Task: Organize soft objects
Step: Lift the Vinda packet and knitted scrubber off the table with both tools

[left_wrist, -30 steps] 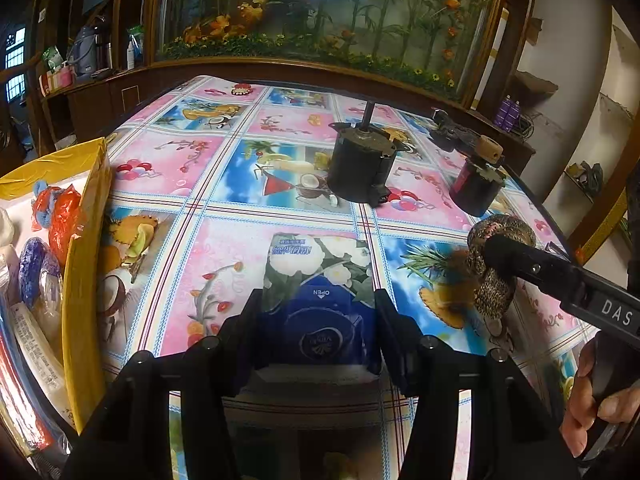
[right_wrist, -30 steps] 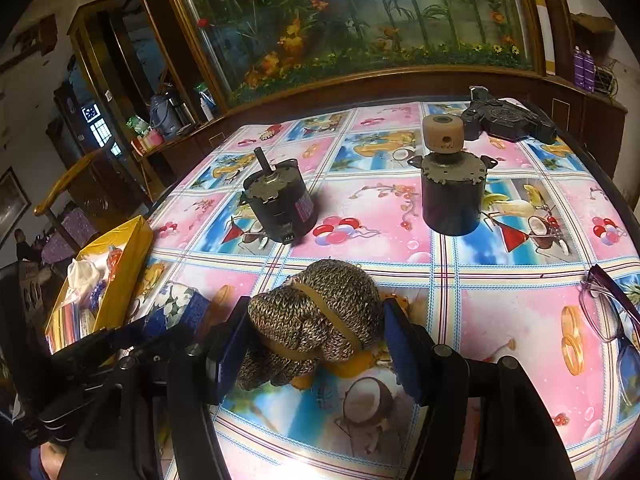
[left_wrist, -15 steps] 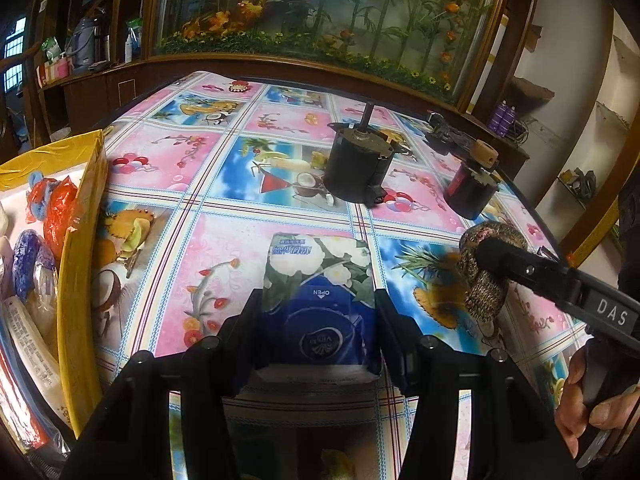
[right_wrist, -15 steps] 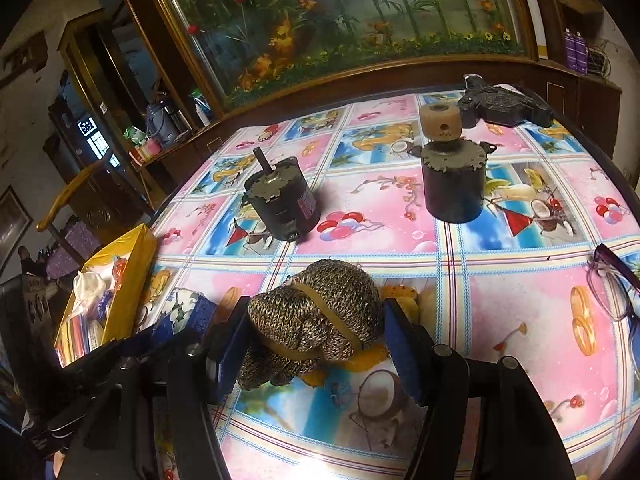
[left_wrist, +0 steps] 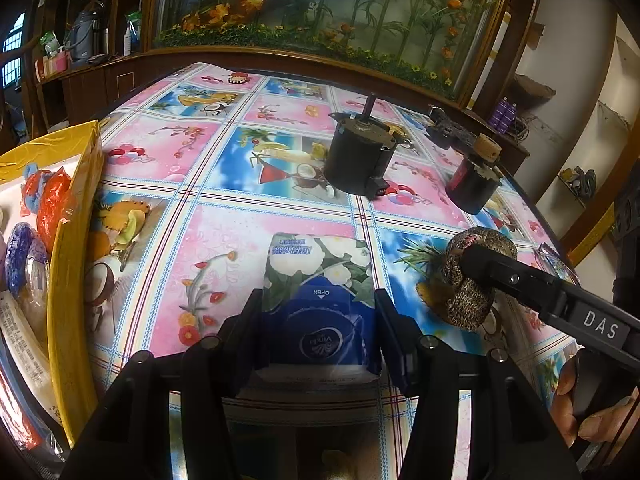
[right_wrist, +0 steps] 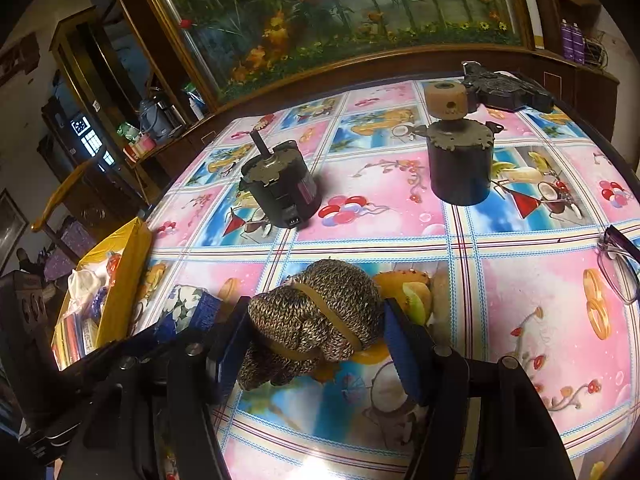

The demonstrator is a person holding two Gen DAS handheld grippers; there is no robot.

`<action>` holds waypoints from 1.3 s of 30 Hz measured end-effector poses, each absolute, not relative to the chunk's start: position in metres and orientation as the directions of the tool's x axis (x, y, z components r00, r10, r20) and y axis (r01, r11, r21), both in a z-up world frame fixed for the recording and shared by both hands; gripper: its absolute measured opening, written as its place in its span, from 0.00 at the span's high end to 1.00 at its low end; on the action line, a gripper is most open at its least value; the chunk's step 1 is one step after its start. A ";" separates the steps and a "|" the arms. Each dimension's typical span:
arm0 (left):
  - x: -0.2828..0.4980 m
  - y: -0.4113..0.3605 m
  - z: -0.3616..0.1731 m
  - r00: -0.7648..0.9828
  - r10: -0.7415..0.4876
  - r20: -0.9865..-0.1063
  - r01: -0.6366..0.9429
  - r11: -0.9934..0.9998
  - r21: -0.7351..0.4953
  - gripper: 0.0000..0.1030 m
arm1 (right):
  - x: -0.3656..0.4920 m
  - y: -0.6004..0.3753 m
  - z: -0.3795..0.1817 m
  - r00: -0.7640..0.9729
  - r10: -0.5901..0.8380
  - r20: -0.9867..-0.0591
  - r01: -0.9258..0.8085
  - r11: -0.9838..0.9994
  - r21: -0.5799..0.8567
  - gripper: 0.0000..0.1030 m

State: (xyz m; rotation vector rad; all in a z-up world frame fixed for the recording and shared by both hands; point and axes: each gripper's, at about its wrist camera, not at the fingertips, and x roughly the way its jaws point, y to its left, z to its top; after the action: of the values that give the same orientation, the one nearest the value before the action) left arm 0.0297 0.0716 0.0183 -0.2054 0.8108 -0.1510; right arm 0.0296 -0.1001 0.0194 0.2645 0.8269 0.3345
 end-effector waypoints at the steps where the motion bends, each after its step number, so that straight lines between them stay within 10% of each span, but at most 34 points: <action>1: 0.030 0.072 0.019 0.683 -0.211 -0.699 0.054 0.969 -0.240 0.49 | 0.029 -0.100 0.021 0.636 0.389 -0.667 -0.187 0.916 0.356 0.33; 39: 0.006 0.063 0.040 0.734 -0.272 -0.622 0.126 0.955 -0.269 0.49 | 0.008 -0.098 0.046 0.753 0.351 -0.557 -0.238 0.934 0.267 0.33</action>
State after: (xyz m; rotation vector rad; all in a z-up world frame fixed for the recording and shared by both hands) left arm 0.0059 0.0628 0.0400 -0.2148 0.7145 -0.2203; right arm 0.0077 -0.0978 0.0458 0.1845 0.6429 0.3232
